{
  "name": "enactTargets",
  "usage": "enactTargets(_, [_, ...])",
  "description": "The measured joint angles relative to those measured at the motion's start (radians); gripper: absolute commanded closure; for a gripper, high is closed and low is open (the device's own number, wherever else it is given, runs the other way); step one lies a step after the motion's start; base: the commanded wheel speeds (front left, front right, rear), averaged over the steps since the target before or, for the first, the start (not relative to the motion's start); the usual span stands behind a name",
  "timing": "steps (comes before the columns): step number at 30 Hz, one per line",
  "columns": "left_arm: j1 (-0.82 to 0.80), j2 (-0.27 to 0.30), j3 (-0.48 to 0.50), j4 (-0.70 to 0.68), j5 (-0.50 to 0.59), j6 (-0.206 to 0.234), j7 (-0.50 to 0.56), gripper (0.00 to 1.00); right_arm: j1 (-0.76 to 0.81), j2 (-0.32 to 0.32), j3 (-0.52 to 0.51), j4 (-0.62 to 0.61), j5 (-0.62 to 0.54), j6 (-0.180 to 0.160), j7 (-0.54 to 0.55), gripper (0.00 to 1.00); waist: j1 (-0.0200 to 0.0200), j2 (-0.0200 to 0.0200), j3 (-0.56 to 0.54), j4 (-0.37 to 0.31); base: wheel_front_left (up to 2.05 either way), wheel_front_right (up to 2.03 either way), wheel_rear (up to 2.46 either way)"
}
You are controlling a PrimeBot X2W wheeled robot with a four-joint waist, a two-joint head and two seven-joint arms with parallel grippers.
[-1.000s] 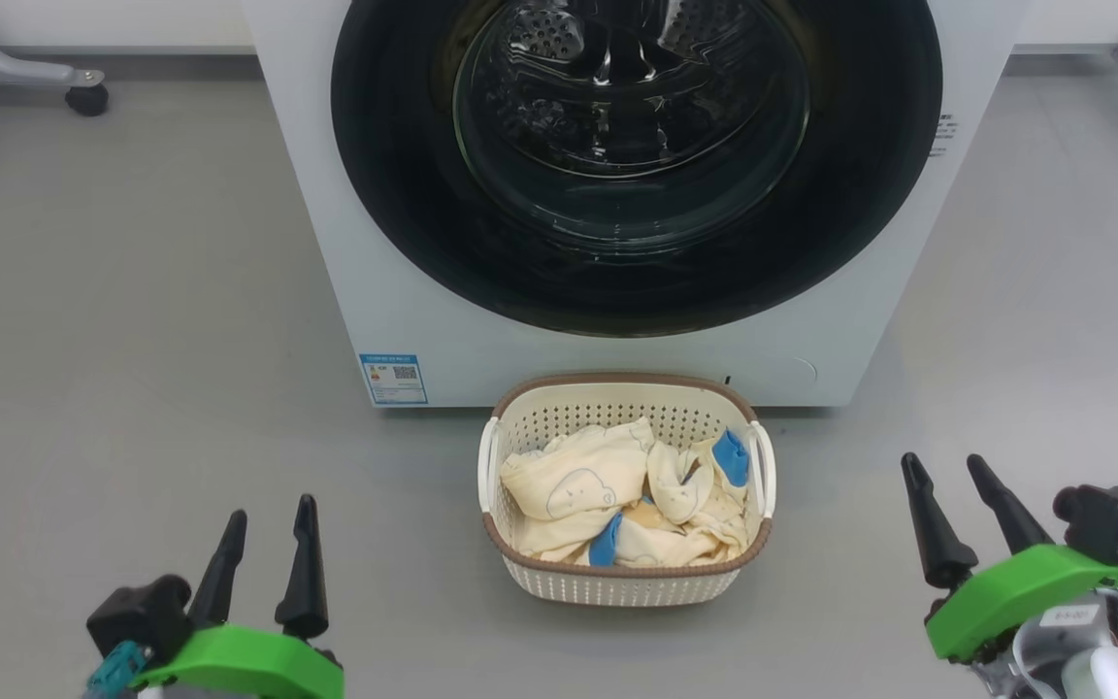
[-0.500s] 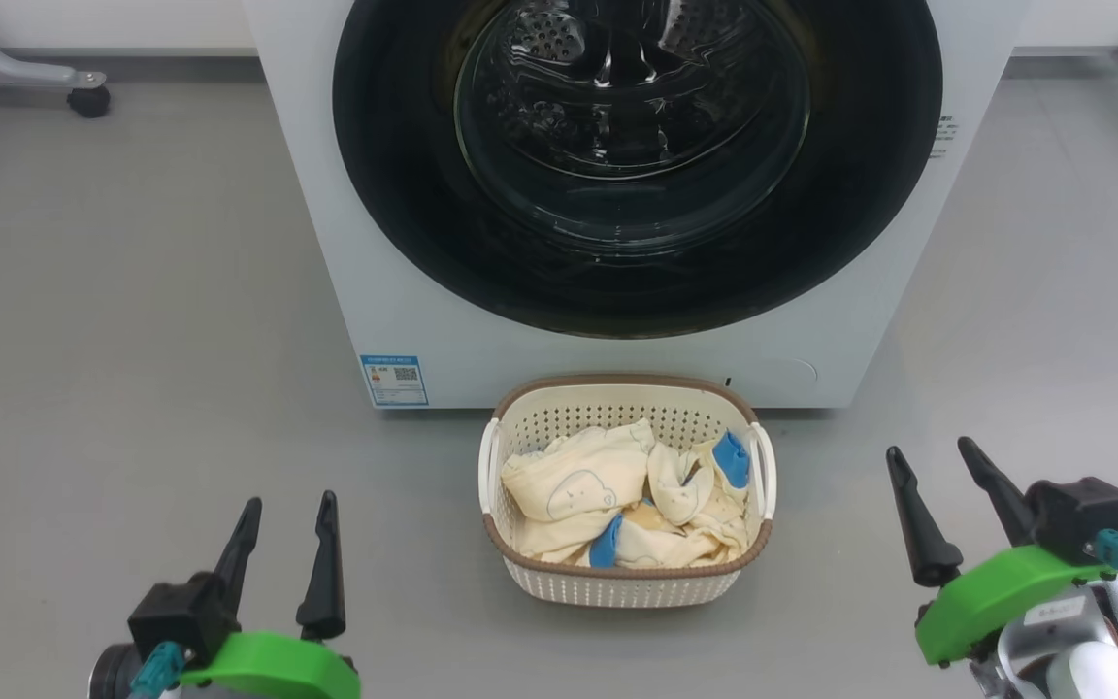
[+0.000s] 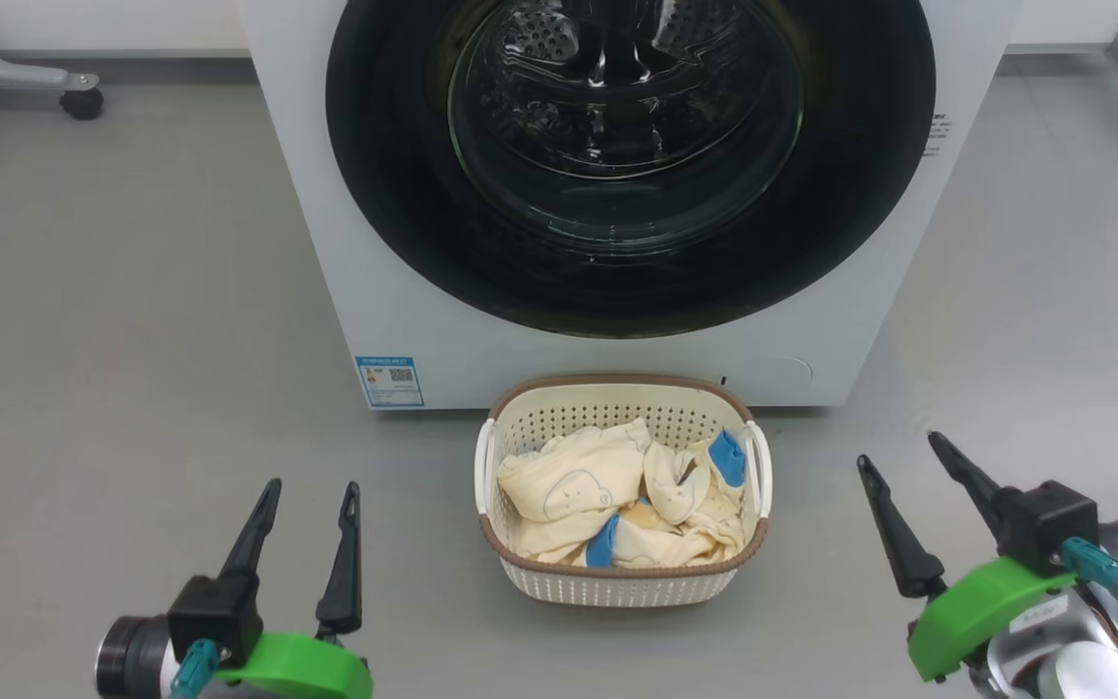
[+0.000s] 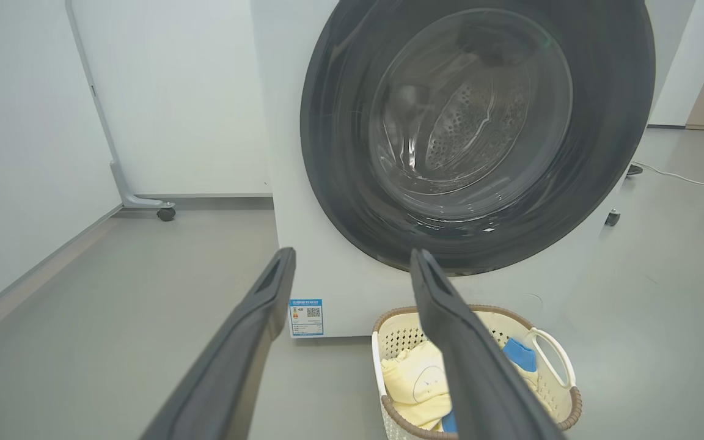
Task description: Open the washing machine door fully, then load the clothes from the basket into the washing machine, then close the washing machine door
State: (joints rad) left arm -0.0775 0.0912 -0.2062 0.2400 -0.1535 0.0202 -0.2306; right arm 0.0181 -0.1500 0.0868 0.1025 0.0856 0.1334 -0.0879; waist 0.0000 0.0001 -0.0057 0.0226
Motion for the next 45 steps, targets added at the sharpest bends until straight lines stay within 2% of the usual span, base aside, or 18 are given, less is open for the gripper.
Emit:
enactTargets(18, [0.000,0.008,-0.014,-0.008,0.001,0.016,-0.002,0.00,0.019,0.027,-0.028,-0.007,-0.007,0.000,-0.009,0.00,0.0000,0.0000,0.001,-0.005,0.00,0.00,0.00])
enactTargets(45, [0.000,0.028,-0.043,-0.011,-0.010,0.024,0.002,0.00,0.019,0.027,-0.032,-0.010,-0.006,0.000,-0.009,0.00,0.0000,-0.0001,0.008,-0.011,0.10,0.10,-0.20])
